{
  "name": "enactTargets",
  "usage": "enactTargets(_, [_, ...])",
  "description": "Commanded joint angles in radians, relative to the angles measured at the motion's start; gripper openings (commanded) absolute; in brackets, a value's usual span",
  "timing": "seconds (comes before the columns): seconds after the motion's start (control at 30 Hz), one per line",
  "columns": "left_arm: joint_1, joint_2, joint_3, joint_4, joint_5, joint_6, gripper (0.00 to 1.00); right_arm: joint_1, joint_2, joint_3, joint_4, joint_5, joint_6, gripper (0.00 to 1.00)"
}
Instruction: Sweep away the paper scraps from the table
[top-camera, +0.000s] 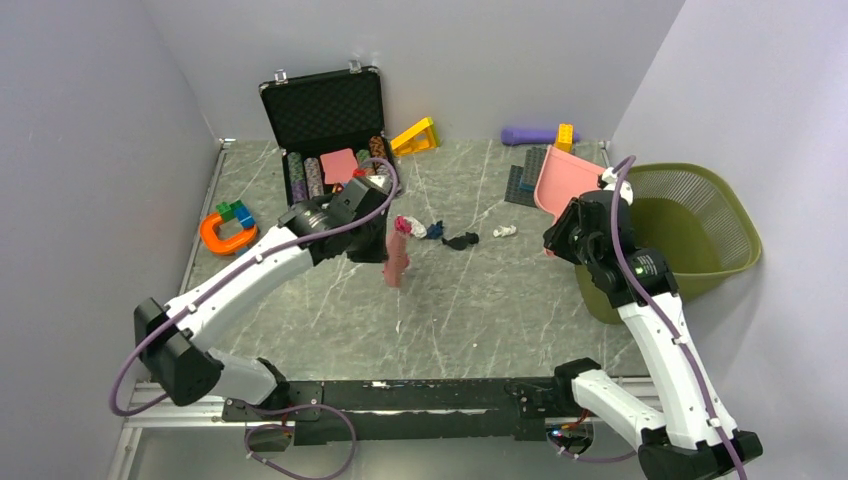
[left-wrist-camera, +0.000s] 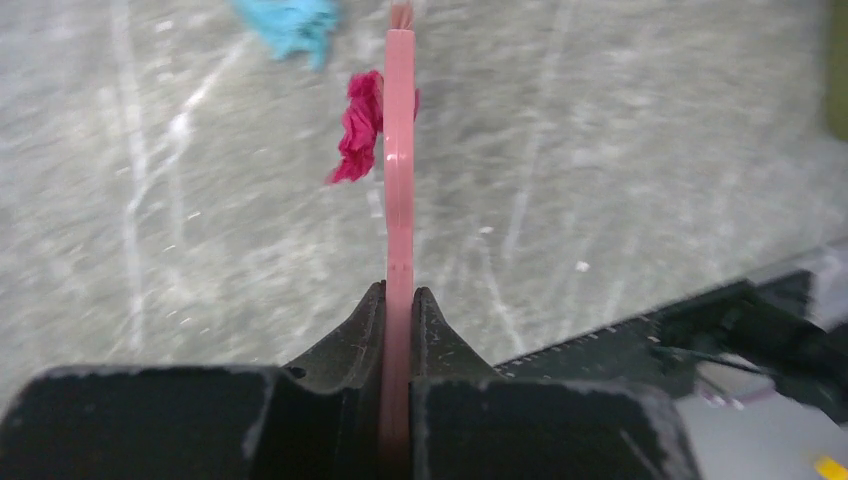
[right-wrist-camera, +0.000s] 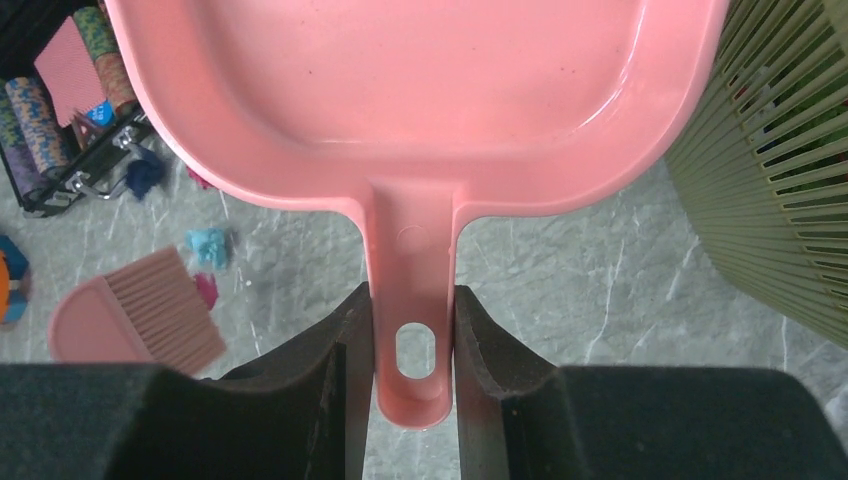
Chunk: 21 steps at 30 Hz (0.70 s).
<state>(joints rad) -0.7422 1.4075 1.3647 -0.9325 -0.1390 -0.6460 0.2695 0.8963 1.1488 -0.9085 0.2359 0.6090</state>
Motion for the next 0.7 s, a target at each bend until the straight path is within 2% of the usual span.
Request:
enactTargets(0.0, [-0.014,-0.037,-0.034,0.28,0.227,0.039,0.0,0.003,0.01,0.046,-0.011,0.029,-0.014,0.0])
enactTargets(0.1, [-0.005,0.035,0.013,0.43,0.329,0.005,0.0,0.004,0.015,0.058,-0.02,0.03,-0.018,0.0])
enactTargets(0.23, [-0.001,0.23,0.155,0.582,0.444,-0.058,0.0,0.003,0.012,0.068,-0.029,0.044,-0.021,0.0])
enactTargets(0.37, [0.007,0.477,0.289,0.803,0.568,-0.204,0.0,0.003,-0.001,0.062,-0.025,0.052,-0.021,0.0])
enactTargets(0.5, [0.017,0.711,0.435,0.947,0.669,-0.371,0.0,0.004,0.001,0.063,-0.026,0.051,-0.021,0.0])
enactTargets(0.57, [0.024,0.808,0.495,0.952,0.676,-0.432,0.0,0.004,0.004,0.068,-0.027,0.05,-0.023,0.0])
enactTargets(0.67, [0.048,0.852,0.526,0.732,0.567,-0.446,0.0,0.004,0.005,0.072,-0.026,0.045,-0.025,0.0])
